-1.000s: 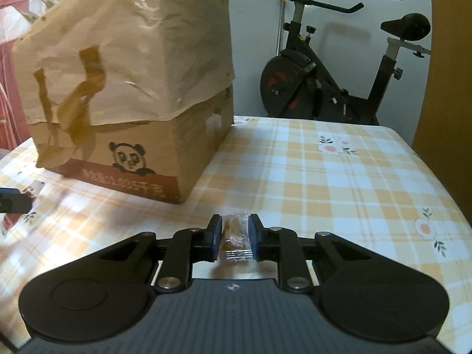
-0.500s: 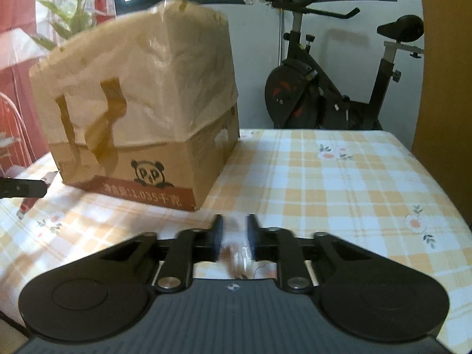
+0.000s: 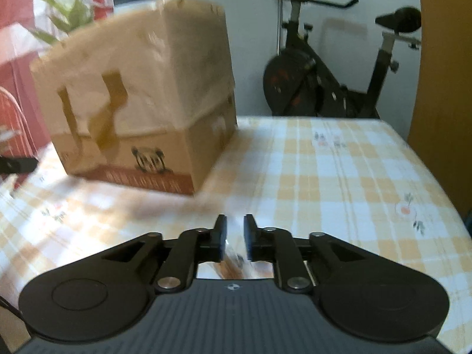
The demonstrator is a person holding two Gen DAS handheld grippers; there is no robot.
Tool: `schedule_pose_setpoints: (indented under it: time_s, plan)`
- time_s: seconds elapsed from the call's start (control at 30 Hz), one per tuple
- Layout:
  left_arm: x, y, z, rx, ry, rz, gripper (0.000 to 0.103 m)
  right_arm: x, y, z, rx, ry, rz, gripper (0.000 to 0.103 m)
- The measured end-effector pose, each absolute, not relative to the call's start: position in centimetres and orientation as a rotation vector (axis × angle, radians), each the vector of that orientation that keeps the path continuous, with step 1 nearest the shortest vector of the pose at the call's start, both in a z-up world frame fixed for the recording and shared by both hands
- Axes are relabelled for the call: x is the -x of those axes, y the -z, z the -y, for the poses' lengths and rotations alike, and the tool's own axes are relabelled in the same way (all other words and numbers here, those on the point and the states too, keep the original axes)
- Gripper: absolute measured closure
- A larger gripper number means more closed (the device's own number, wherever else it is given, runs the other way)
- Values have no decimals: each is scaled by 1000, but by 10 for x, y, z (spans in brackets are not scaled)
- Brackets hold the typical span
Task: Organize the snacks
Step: 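Grasp the small clear wrapped sweet with the right tool while the left tool holds the jerky packet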
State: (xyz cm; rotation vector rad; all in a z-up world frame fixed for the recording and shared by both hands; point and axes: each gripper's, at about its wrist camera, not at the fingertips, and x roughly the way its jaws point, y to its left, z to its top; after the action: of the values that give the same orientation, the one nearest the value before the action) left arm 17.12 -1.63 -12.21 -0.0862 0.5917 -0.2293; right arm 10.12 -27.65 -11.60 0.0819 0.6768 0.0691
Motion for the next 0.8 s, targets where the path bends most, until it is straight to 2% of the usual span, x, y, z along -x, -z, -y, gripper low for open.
schedule_pose_setpoints:
  time_s: [0.13,0.37,0.43,0.8]
  plan:
    - [-171,125,16,86,233,-597,63,-107,123,277,-86,-28,-713,68]
    - [-171,130,17,89,237,-610,63,-100,124,273,-18,-79,-726,62]
    - [-171,131,17,89,239,-613,63,-97,126,274,2,-103,-742,57]
    - [-169,135,21,77,252,-628,63,-101,132,262,71,-200,-786,57]
